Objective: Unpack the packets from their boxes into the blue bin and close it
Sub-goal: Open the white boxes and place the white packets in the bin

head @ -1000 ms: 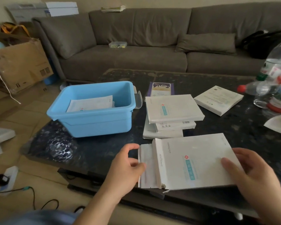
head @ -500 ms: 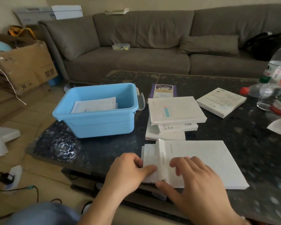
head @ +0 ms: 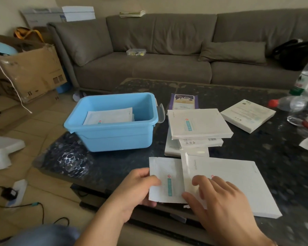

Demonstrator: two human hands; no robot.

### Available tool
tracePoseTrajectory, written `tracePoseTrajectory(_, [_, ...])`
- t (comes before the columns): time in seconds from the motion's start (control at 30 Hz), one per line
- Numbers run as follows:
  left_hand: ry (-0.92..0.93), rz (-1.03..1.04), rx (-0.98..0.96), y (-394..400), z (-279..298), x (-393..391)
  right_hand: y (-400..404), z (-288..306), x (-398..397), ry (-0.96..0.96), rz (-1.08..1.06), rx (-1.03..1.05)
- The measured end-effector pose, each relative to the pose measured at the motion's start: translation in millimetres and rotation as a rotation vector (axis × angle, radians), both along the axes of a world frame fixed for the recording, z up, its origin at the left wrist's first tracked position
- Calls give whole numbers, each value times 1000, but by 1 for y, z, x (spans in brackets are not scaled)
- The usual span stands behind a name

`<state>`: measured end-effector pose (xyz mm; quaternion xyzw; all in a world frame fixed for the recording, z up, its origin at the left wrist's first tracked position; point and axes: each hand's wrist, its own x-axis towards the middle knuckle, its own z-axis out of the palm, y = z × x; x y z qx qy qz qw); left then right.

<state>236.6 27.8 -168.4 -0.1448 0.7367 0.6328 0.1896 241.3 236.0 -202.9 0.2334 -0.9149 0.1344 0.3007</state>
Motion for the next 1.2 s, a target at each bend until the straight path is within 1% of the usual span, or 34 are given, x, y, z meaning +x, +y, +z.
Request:
tracePoseTrajectory(0.07, [-25, 91, 176, -7, 1, 4, 0, -4, 0, 35, 18, -29])
tracePoseTrajectory(0.2, [-62, 278, 432, -25, 3, 12, 1, -6, 1, 29, 36, -41])
tracePoseTrajectory(0.3, [14, 328, 487, -46, 16, 20, 2, 1, 4, -96, 47, -40])
tracePoseTrajectory(0.33, [51, 324, 506, -53, 23, 23, 1, 9, 6, -161, 36, -94])
tracePoseTrajectory(0.37, [88, 319, 535, -57, 32, 25, -2, 22, 7, -235, 17, -202])
tracePoseTrajectory(0.4, [122, 314, 565, -61, 41, 26, -9, 42, 5, -334, 0, -359])
tracePoseTrajectory(0.43, [152, 307, 584, -63, 49, 25, -17, 64, 1, -477, 8, -553])
tracePoseTrajectory(0.5, [211, 284, 602, -66, 62, 20, -32, 94, -17, -832, 148, -910])
tracePoseTrajectory(0.53, [243, 269, 617, -67, 70, 15, -39, 110, -29, -965, 202, -976])
tracePoseTrajectory(0.57, [277, 258, 638, -70, 76, 9, -48, 124, -40, -1028, 245, -984])
tracePoseTrajectory(0.6, [310, 257, 656, -73, 84, 3, -57, 135, -52, -1028, 276, -974])
tracePoseTrajectory(0.63, [339, 279, 644, -77, 91, -4, -67, 145, -63, -993, 286, -967])
tracePoseTrajectory(0.67, [375, 328, 590, -83, 97, -13, -77, 153, -76, -946, 277, -961])
tracePoseTrajectory(0.73, [483, 498, 385, -100, 108, -33, -96, 164, -105, -894, 255, -987])
tracePoseTrajectory(0.8, [632, 651, 203, -120, 117, -53, -117, 170, -135, -935, 252, -1020])
tracePoseTrajectory(0.87, [721, 719, 45, -142, 119, -68, -141, 168, -162, -1021, 238, -1008])
tracePoseTrajectory(0.97, [715, 714, -154, -165, 107, -85, -175, 150, -189, -1101, 176, -935])
tracePoseTrajectory(1.1, [666, 711, -227, -171, 85, -102, -201, 127, -204, -1141, 123, -724])
tracePoseTrajectory(1.2, [651, 670, -318, -171, 75, -106, -206, 118, -205, -1096, 106, -583])
